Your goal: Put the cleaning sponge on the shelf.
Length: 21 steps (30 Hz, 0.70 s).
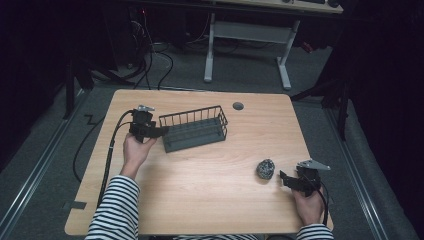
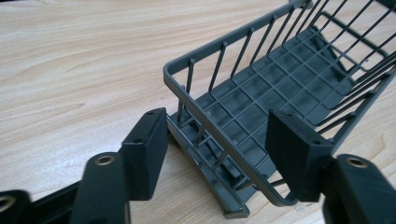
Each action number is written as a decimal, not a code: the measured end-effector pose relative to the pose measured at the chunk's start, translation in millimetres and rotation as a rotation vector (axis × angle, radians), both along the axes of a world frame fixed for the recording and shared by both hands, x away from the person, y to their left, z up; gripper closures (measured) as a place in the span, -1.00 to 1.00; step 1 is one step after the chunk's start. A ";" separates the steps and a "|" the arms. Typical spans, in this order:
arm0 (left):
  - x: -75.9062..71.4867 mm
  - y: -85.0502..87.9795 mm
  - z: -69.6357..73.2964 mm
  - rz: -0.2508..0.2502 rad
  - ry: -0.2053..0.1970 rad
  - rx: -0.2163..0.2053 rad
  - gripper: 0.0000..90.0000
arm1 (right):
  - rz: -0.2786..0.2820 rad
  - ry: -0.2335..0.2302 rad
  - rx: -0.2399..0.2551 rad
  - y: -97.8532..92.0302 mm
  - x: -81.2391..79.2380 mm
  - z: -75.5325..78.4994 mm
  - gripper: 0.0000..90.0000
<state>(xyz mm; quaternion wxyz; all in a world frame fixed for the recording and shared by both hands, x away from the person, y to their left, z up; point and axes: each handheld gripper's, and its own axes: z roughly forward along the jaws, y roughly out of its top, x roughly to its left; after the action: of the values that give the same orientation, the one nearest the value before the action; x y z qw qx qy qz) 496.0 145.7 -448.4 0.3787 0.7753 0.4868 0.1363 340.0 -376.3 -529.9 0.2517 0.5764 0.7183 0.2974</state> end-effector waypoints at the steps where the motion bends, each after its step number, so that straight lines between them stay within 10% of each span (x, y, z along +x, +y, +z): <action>1: 0.3 -0.4 -0.7 -0.003 0.000 0.000 -0.06 | 0.000 0.000 0.000 0.0 0.0 0.0 -0.42; 21: -6.3 -11.2 0.2 -0.017 -0.027 0.013 0.34 | 0.000 0.000 0.000 0.1 0.0 0.0 -0.42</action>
<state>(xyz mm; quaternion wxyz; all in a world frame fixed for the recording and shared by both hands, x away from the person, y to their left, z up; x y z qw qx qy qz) 489.6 134.6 -448.2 0.3814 0.7798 0.4743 0.1466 340.0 -376.2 -529.9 0.2517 0.5765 0.7183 0.2973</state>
